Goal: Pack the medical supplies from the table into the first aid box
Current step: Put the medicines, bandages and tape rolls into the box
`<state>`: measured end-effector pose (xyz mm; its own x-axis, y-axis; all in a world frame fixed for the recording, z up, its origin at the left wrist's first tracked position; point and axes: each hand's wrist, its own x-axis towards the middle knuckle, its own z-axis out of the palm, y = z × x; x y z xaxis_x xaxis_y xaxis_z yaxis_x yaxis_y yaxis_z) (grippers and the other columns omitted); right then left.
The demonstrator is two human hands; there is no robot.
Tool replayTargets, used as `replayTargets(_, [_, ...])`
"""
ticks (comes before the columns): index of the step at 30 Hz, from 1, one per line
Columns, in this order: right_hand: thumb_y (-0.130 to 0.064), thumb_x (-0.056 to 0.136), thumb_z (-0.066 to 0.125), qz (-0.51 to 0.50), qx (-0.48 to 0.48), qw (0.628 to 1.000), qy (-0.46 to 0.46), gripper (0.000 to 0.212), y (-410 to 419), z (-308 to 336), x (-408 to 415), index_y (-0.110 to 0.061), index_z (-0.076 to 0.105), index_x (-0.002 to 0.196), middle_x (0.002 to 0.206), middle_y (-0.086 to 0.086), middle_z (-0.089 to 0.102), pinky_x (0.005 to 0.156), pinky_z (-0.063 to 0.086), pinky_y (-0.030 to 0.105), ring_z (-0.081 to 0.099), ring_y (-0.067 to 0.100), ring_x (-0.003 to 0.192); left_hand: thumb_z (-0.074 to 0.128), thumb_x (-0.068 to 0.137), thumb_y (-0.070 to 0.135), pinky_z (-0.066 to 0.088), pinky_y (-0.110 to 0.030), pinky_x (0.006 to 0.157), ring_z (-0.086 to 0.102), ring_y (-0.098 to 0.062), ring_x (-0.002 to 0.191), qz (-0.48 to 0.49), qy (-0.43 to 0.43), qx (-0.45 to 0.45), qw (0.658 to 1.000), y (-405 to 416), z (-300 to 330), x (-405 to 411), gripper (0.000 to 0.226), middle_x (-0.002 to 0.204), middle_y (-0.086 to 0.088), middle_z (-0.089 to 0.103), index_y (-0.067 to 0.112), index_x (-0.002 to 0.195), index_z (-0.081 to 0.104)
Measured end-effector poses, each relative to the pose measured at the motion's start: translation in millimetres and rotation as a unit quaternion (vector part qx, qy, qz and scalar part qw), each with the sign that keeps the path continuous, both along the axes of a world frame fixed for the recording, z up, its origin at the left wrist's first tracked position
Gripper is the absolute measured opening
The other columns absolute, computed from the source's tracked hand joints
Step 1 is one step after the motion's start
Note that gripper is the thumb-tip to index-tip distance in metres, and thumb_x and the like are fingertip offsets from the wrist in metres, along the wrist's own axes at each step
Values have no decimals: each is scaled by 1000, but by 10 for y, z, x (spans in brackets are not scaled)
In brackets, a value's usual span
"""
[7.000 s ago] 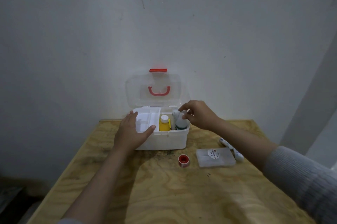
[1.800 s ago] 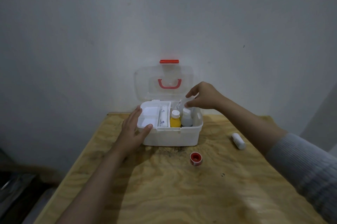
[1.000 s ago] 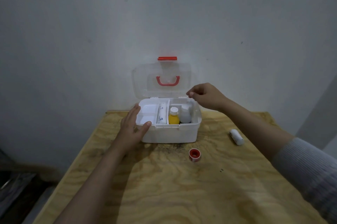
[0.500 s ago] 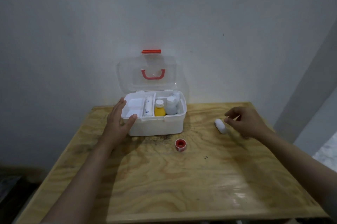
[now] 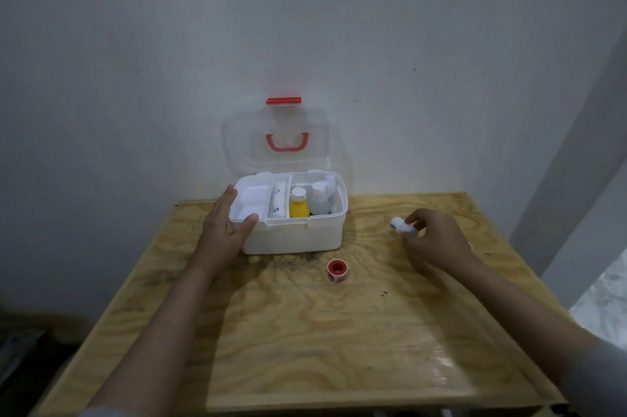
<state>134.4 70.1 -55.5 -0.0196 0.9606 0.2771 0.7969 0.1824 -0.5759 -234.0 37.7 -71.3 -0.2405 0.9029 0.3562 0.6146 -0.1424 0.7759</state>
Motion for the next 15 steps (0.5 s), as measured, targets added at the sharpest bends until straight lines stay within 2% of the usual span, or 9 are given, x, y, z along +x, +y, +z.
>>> replayTargets(2, [-42, 79, 65, 13, 33, 999, 23, 25, -12, 129, -62, -17, 67, 82, 79, -1, 69, 55, 43, 26, 61, 12, 70, 57, 88, 42, 28, -46, 111, 24, -20, 140, 0, -2, -5, 1000, 5, -13, -9, 65, 156, 6, 23, 30, 145, 27])
replayTargets(4, [-42, 76, 67, 19, 64, 996, 52, 24, -31, 299, -165, -19, 67, 80, 77, -7, 67, 57, 46, 27, 61, 8, 67, 57, 87, 45, 29, -48, 111, 24, -20, 140, 2, -1, -14, 1000, 13, -14, -18, 66, 156, 7, 22, 32, 145, 26])
replayTargets(9, [-24, 75, 74, 103, 96, 983, 114, 12, -53, 708, -620, -20, 70, 85, 79, -8, 70, 61, 54, 23, 64, 5, 68, 57, 85, 50, 29, -46, 111, 24, -19, 140, -2, -2, -18, 1000, 19, -25, -29, 69, 155, 9, 22, 34, 144, 26])
replayTargets(12, [-20, 76, 73, 175, 97, 975, 96, 18, -52, 846, -1013, -17, 71, 94, 85, -6, 70, 65, 51, 15, 62, 3, 71, 57, 81, 58, 29, -47, 111, 23, -17, 140, -6, 0, -32, 999, 29, -7, -64, 72, 155, 11, 23, 36, 144, 28])
replayTargets(15, [-14, 79, 68, 238, 96, 966, 45, 20, -9, 915, -1435, -13, 71, 99, 93, 0, 72, 66, 45, 9, 61, 5, 73, 56, 74, 69, 31, -45, 108, 27, -17, 138, -5, 40, -61, 997, 53, 62, -140, 80, 154, 12, 26, 36, 142, 31])
